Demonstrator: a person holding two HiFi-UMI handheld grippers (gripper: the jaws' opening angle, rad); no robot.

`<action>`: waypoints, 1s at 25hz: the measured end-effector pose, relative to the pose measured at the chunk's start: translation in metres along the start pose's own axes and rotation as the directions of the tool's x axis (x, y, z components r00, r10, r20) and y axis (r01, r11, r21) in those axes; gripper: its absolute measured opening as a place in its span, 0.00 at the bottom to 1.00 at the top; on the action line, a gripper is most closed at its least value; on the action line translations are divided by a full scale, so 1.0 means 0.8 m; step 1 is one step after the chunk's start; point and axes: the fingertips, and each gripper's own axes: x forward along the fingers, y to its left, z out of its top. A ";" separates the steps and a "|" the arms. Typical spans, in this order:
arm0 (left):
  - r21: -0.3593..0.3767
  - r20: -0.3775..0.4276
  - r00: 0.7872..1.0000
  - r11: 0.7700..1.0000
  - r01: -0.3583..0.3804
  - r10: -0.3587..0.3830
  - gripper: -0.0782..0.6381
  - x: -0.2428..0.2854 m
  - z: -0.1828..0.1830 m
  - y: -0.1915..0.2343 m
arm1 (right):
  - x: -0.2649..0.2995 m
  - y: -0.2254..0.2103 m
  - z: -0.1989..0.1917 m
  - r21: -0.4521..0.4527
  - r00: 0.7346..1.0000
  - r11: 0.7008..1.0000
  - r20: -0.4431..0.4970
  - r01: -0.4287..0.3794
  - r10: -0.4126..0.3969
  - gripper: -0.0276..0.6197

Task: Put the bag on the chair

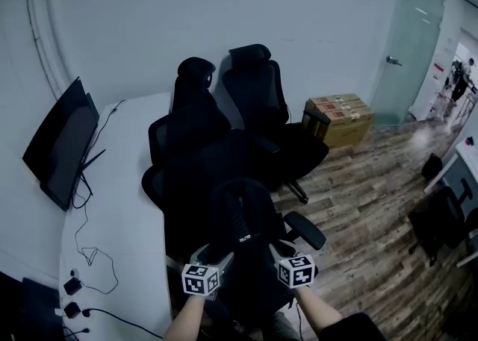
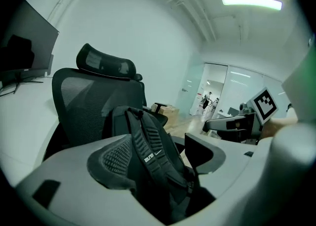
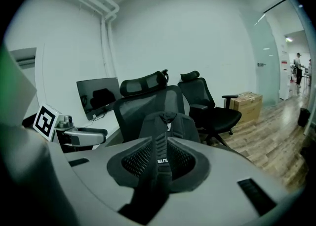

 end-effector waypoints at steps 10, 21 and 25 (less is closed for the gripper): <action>0.068 0.069 0.996 0.996 0.058 -0.063 0.39 -0.068 0.016 -0.039 | -0.067 0.046 0.008 0.043 0.994 0.998 0.096 0.040 -0.044 0.15; 0.132 0.141 0.989 0.991 0.023 -0.042 0.20 -0.130 0.028 -0.070 | -0.127 0.085 0.007 0.028 0.990 1.000 0.141 0.010 -0.014 0.14; 0.145 0.157 0.987 0.989 -0.004 -0.019 0.17 -0.145 0.024 -0.086 | -0.147 0.085 0.007 0.024 0.988 1.000 0.153 -0.003 -0.001 0.14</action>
